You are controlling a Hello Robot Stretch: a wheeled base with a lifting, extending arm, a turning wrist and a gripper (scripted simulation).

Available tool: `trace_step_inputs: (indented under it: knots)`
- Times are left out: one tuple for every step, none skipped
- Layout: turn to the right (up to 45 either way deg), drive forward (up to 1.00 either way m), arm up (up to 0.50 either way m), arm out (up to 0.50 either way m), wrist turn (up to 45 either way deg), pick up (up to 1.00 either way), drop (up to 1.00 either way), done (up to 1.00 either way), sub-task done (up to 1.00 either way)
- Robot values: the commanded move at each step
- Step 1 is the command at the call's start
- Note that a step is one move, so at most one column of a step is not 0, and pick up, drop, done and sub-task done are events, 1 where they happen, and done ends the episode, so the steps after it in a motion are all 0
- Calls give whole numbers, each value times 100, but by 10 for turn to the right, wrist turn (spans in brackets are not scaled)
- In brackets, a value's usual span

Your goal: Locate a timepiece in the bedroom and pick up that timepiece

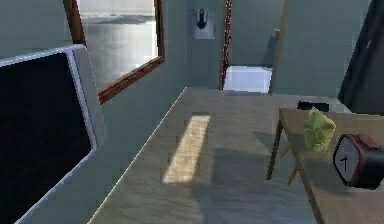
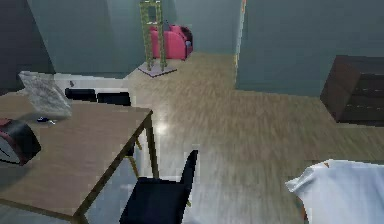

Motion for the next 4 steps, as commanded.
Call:
trace_step_inputs:
  knots:
    - [180, 0, 0, 0, 0, 0, 0, 0, 0]
    - [0, 45, 0, 0, 0, 0, 0, 0, 0]
    - [-420, 0, 0, 0, 0, 0, 0, 0, 0]
    - [0, 0, 50, 0, 0, 0, 0, 0, 0]
